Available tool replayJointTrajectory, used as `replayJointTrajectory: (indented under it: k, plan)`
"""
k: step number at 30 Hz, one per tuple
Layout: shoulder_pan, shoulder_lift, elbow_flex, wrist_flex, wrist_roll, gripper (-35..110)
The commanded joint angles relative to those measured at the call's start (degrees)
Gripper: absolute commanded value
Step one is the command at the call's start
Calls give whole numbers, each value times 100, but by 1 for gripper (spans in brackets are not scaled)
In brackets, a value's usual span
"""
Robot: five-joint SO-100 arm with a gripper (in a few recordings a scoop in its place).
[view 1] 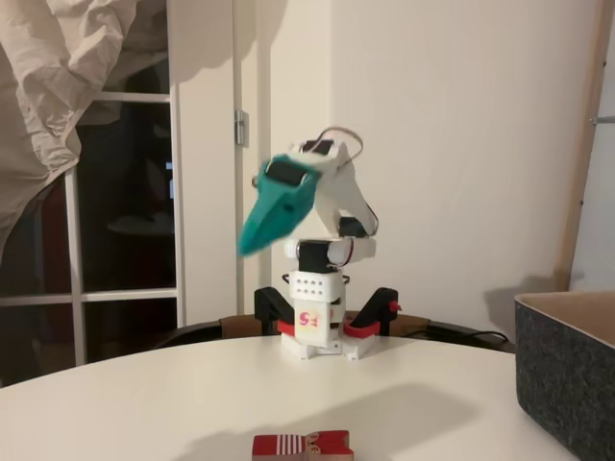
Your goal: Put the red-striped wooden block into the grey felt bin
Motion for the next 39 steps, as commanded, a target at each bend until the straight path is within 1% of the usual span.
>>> replayJointTrajectory:
  k: [1, 6, 11, 16, 22, 24, 28, 33, 39]
  plan:
    - [-352, -571, -615, -343, 888, 0]
    - [-923, -1582, -1318, -800, 1564, 0]
    - [-1397, -2681, -1960, -1046, 1582, 0]
    - [-1661, -3841, -2320, -1055, 826, 2]
    - [-1731, -4983, -2382, -1037, -237, 8]
    - [-1731, -5291, -2373, -1020, -475, 8]
    - [-1714, -5810, -2382, -510, -905, 9]
    - [-1714, -6249, -2399, 308, -1362, 15]
    - [-1872, -6812, -2408, 642, -1503, 15]
